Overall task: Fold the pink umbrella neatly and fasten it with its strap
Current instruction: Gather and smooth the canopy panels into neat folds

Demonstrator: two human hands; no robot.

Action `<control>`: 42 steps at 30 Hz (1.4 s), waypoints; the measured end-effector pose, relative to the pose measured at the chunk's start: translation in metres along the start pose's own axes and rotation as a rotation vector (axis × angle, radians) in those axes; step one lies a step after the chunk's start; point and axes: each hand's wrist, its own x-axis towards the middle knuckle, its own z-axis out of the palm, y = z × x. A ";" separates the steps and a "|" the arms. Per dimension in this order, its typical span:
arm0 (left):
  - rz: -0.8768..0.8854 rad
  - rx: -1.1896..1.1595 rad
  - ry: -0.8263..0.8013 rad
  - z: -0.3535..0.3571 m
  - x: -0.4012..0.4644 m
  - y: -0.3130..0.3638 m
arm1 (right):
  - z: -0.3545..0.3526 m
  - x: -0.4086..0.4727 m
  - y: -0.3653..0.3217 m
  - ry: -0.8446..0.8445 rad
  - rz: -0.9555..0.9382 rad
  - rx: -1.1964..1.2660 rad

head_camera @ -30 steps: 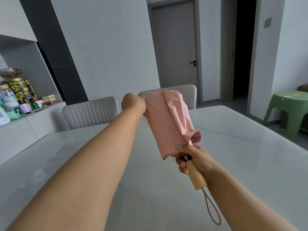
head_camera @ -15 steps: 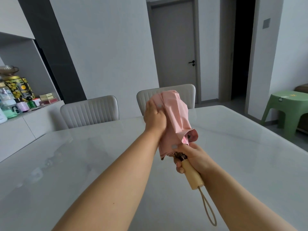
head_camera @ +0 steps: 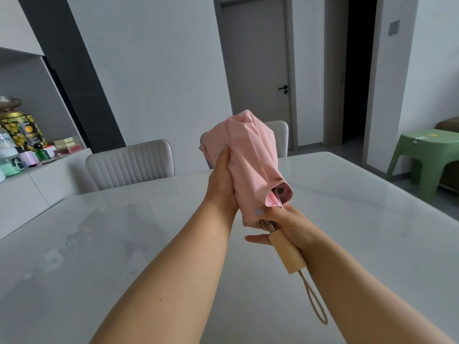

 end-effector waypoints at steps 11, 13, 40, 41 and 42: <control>-0.044 -0.051 -0.133 -0.010 0.000 -0.008 | 0.006 -0.005 0.001 -0.009 -0.043 -0.027; -0.026 0.064 -0.059 -0.011 -0.003 -0.002 | 0.005 -0.003 0.005 0.021 -0.035 -0.033; 0.111 0.741 -0.021 0.011 0.014 0.123 | 0.001 0.001 0.014 0.001 0.032 -0.098; 0.109 0.683 -0.035 0.011 0.013 0.122 | 0.000 0.001 0.014 0.000 0.034 -0.094; 0.105 0.650 -0.041 0.009 0.013 0.122 | 0.000 0.002 0.014 -0.006 0.032 -0.087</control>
